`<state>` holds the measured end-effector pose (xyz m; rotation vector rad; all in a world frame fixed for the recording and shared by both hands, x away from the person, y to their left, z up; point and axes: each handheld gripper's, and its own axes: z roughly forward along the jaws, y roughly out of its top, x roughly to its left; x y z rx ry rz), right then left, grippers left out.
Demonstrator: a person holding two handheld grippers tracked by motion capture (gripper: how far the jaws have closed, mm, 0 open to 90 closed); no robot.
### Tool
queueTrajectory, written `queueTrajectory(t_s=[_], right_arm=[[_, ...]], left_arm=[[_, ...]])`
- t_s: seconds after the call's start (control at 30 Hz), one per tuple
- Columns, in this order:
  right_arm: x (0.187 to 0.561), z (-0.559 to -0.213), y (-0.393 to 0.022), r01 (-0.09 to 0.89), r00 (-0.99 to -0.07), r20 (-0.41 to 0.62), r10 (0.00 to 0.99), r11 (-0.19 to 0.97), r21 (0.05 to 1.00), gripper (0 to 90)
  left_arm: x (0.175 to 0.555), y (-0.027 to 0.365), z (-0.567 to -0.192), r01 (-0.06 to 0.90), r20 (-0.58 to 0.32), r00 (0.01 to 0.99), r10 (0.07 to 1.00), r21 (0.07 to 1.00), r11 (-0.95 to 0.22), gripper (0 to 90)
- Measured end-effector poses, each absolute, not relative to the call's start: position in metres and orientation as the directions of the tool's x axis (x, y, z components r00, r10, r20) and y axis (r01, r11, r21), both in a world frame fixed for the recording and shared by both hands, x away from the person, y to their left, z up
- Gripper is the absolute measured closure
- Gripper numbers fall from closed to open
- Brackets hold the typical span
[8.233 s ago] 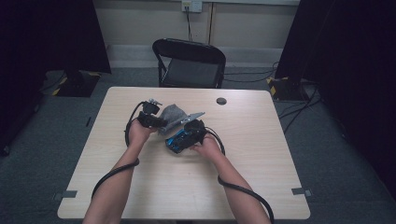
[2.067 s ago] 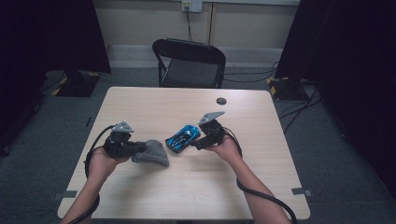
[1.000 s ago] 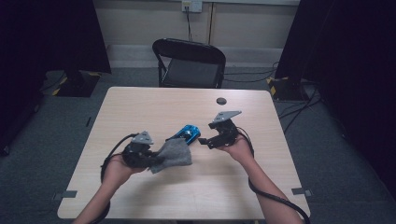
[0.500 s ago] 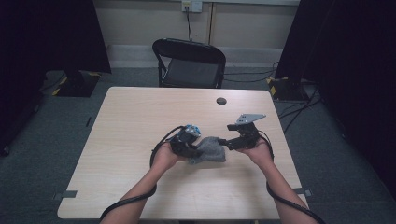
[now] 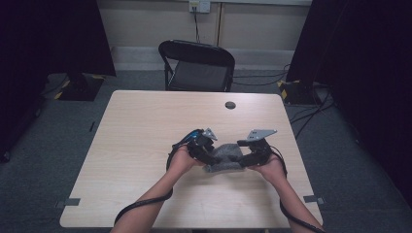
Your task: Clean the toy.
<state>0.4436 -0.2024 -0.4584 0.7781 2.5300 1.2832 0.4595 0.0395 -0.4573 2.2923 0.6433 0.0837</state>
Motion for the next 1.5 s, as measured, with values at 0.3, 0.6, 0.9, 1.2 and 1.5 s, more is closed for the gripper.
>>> queueTrajectory(t_s=[0.3,0.6,0.9,1.2,1.5], right_arm=[[0.443,-0.474,-0.187,0.326,-0.861,-0.008,0.509,0.563,0.760,32.4],[0.445,-0.484,-0.180,0.315,-0.863,-0.061,0.502,0.627,0.712,37.3],[0.443,-0.493,-0.182,0.366,-0.840,-0.026,0.542,0.602,0.709,43.8],[0.442,-0.496,-0.184,0.384,-0.832,0.004,0.555,0.571,0.725,44.2],[0.442,-0.496,-0.185,0.390,-0.828,0.009,0.561,0.563,0.729,44.6]], left_arm=[[0.468,0.083,-0.443,0.470,-0.111,0.816,0.568,0.700,-0.538,22.2],[0.495,0.111,-0.448,0.557,-0.107,0.723,0.682,0.674,-0.485,17.1],[0.515,0.101,-0.464,0.586,-0.091,0.713,0.696,0.623,-0.518,16.1],[0.512,0.101,-0.478,0.589,-0.089,0.725,0.683,0.595,-0.547,16.1],[0.512,0.096,-0.488,0.580,-0.050,0.737,0.674,0.559,-0.592,15.5]])
